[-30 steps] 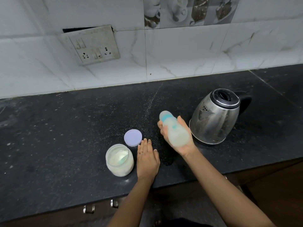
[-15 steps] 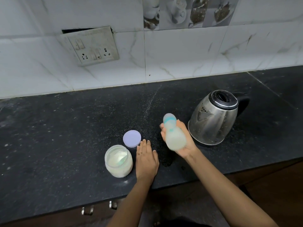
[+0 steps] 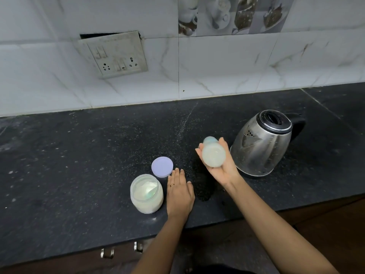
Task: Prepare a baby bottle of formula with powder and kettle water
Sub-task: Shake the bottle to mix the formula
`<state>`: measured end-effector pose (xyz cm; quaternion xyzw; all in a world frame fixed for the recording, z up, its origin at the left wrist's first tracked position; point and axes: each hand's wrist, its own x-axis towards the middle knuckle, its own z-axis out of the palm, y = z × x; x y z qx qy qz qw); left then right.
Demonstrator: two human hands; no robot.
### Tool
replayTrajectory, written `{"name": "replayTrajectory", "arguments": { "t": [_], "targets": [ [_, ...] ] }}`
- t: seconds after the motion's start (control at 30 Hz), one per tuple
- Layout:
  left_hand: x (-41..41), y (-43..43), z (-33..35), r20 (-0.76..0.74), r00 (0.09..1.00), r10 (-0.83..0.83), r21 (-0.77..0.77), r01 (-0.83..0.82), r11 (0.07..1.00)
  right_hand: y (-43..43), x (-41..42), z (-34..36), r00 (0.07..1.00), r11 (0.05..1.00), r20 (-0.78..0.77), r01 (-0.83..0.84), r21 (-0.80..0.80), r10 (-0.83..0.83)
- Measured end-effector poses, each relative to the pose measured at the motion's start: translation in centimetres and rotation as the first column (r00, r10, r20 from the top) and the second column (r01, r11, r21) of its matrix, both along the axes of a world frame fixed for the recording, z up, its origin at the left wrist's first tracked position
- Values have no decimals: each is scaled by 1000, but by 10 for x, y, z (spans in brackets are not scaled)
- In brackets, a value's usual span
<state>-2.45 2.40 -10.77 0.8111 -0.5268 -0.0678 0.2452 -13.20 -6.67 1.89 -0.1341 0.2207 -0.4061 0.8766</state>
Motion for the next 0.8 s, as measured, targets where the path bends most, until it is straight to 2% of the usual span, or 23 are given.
{"name": "replayTrajectory", "arguments": {
  "t": [0.03,0.1,0.13,0.17,0.2,0.27,0.33,0.37,0.43,0.53,0.6,0.67,0.8],
  "targets": [
    [0,0,0,1,1000,-5,-1,5,1000,-6,-1,-2,996,996,-15,-89,-26,88],
    [0,0,0,-9,1000,-8,-15,8,1000,-7,-4,-4,964,948,-69,-263,-178,255],
    [0,0,0,-18,1000,-7,-17,7,1000,-6,-1,-1,961,932,-69,-276,-236,267],
    [0,0,0,-20,1000,-6,-17,6,1000,-6,4,7,964,929,-47,-266,-257,263],
    [1,0,0,-15,1000,-5,-17,5,1000,-8,6,8,977,953,23,-203,-224,213],
    [0,0,0,-5,1000,-7,-16,7,1000,-9,5,4,993,982,39,-101,-158,109],
    [0,0,1,-14,1000,-13,-17,13,1000,-9,4,-1,978,964,9,-202,-172,207],
    [0,0,1,-20,1000,-13,-19,13,1000,-8,2,-6,974,951,-75,-223,-213,212],
    [1,0,0,-23,1000,-9,-21,9,1000,-4,5,0,977,946,-91,-208,-248,191],
    [0,-1,0,-9,1000,-3,-25,3,1000,-11,-5,-12,996,993,-47,-77,-93,72],
    [0,0,0,-6,1000,-10,-30,10,1000,-10,-12,-15,983,971,-51,-182,-154,176],
    [0,-1,-1,-9,1000,-9,-27,8,1000,-2,-16,-16,976,948,-119,-205,-245,180],
    [-1,-1,-1,-9,1000,-2,-24,2,1000,-8,-15,-22,996,994,6,-94,-49,95]
  ]
}}
